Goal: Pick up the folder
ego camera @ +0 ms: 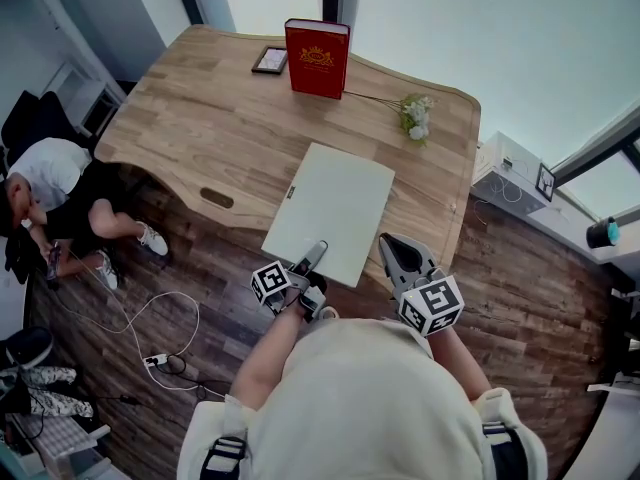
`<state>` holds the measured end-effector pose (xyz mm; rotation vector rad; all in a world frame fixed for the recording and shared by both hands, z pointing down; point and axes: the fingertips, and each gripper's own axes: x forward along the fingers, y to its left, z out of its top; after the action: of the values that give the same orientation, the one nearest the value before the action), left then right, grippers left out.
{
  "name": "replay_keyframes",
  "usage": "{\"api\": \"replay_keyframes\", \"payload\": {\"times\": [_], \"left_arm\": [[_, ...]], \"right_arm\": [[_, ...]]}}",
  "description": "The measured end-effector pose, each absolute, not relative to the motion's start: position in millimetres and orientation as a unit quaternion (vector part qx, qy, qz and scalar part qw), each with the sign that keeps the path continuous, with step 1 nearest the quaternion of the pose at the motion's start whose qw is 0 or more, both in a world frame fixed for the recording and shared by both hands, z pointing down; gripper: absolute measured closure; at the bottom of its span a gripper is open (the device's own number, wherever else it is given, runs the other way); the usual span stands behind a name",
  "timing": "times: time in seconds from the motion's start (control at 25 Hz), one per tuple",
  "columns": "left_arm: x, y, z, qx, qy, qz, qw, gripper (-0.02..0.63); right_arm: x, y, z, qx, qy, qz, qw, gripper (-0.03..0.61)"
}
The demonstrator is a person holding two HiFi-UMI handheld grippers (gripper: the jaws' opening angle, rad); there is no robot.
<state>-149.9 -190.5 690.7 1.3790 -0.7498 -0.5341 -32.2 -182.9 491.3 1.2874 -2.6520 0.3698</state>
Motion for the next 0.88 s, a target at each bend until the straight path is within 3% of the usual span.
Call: {"api": "replay_keyframes", "payload": {"times": [0.88], "left_arm": [[-156,-180,653,0.601,-0.307,-0.297,0.676,0.328]], "right_arm": [[-22,-173,492,0.436,-0.887,0.131,0.079,0.560]]}}
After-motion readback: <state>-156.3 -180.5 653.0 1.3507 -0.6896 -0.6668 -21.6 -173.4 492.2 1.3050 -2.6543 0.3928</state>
